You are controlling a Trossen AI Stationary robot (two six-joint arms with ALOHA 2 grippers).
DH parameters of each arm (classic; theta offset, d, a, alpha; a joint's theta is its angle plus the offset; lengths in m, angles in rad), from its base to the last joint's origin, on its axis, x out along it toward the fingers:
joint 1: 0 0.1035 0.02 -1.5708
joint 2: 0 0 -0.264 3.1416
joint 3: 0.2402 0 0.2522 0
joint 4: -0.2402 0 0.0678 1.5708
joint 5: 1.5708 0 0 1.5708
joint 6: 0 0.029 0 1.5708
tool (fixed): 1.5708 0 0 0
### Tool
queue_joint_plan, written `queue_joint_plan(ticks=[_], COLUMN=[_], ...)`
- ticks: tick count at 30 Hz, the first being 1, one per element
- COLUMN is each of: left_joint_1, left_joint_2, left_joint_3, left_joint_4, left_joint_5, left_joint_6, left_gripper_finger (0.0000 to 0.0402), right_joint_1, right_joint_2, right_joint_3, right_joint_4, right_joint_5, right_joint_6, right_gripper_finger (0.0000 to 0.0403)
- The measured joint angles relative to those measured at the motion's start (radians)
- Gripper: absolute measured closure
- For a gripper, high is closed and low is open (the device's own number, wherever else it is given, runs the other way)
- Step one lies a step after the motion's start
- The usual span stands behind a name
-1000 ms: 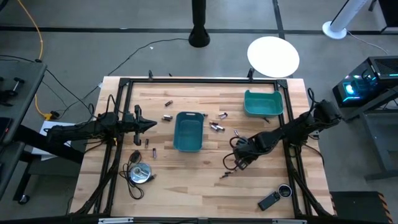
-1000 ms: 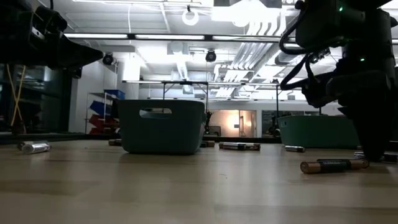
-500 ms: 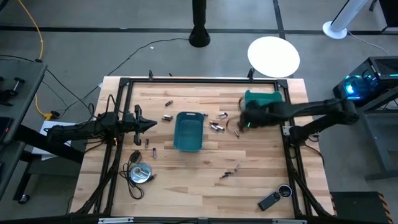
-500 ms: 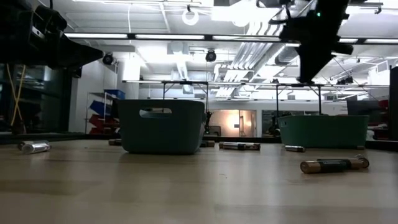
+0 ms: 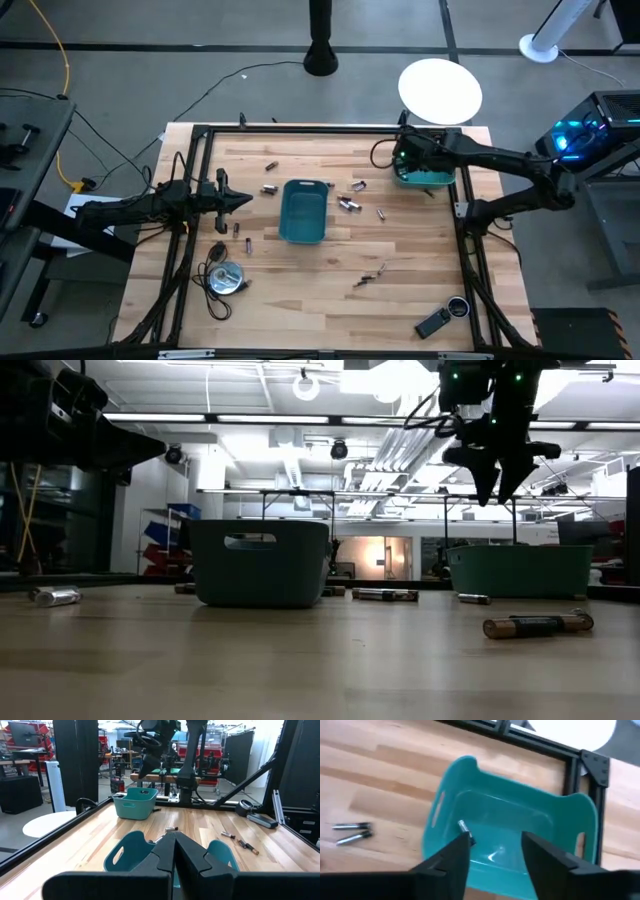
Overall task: Sort batteries
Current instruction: Put the silver battery into the green bin
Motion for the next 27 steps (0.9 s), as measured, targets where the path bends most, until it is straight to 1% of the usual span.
queue_joint_plan(ticks=[1,3,6,7,10,14,16,20,24,27], left_joint_1=[0.0,0.0,0.0,0.0,0.0,0.0,0.0,0.0,0.0,0.0], left_joint_2=[0.0,0.0,0.0,0.0,0.0,0.0,0.0,0.0,0.0,0.0], left_joint_3=[0.0,0.0,0.0,0.0,0.0,0.0,0.0,0.0,0.0,0.0], left_joint_4=[0.0,0.0,0.0,0.0,0.0,0.0,0.0,0.0,0.0,0.0], left_joint_5=[0.0,0.0,0.0,0.0,0.001,0.001,0.001,0.0,0.001,0.001], left_joint_6=[0.0,0.0,0.0,0.0,0.0,0.0,0.0,0.0,0.0,0.0], left_gripper_finger=[0.0401,0.0401,0.0401,0.0401,0.0401,0.0401,0.0401,0.0401,0.0401,0.0401], right_joint_1=[0.0,0.025,0.128,0.169,0.277,0.355,0.357,0.346,0.341,0.341], right_joint_2=[-0.006,-0.018,-0.011,0.003,0.077,0.218,0.293,0.424,0.494,0.533], right_joint_3=[0.0,0.0,0.002,0.002,0.002,0.002,0.002,0.002,0.001,0.001], right_joint_4=[0.014,0.076,0.15,0.143,0.095,0.158,0.198,0.219,0.243,0.262], right_joint_5=[-0.028,-0.124,-0.256,-0.272,-0.28,-0.308,-0.336,-0.353,-0.357,-0.38], right_joint_6=[-0.002,-0.028,-0.044,-0.027,0.073,0.096,0.075,0.053,0.018,-0.017], right_gripper_finger=[0.0213,0.0199,0.0196,0.0196,0.0197,0.0197,0.0197,0.0197,0.0197,0.0201])
